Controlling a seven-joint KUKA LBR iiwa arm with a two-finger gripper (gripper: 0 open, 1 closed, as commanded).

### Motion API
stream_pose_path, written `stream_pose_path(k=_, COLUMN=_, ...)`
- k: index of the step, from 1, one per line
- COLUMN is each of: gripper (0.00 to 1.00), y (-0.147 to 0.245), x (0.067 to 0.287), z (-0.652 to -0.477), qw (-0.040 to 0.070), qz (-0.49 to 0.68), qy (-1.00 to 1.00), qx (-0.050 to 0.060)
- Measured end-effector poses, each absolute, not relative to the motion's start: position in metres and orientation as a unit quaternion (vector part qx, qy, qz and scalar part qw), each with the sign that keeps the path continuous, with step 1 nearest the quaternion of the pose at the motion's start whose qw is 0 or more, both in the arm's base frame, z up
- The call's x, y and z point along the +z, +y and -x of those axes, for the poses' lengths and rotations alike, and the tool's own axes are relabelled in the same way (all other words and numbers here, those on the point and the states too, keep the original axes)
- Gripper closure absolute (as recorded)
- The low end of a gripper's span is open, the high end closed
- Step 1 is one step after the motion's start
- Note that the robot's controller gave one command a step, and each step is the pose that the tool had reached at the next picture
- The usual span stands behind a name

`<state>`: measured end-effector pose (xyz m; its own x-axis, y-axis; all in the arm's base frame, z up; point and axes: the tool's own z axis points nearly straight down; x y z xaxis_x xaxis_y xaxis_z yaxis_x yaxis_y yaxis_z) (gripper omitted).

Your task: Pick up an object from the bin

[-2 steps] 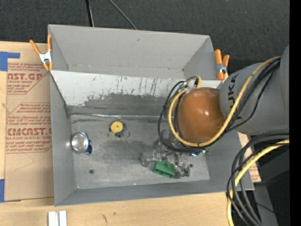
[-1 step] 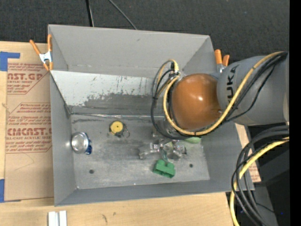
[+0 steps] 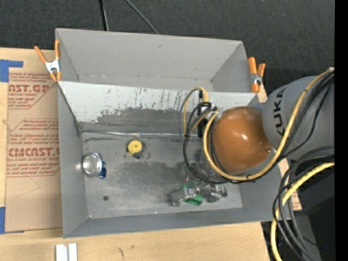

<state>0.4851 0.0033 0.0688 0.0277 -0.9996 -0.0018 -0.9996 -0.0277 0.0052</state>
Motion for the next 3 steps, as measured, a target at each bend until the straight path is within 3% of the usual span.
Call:
stream_pose_path(k=1, gripper=1.0, y=0.004, x=0.07, z=-0.487, qw=0.0, qz=-0.717, qy=-0.697, qx=-0.001)
stream_pose_path(k=2, gripper=1.0, y=-0.066, x=0.07, z=-0.565, qw=-0.001, qz=-0.848, qy=-0.53, qx=-0.001)
stream_pose_path(k=3, gripper=1.0, y=-0.009, x=0.066, z=-0.585, qw=0.009, qz=-0.929, qy=-0.369, qx=-0.015)
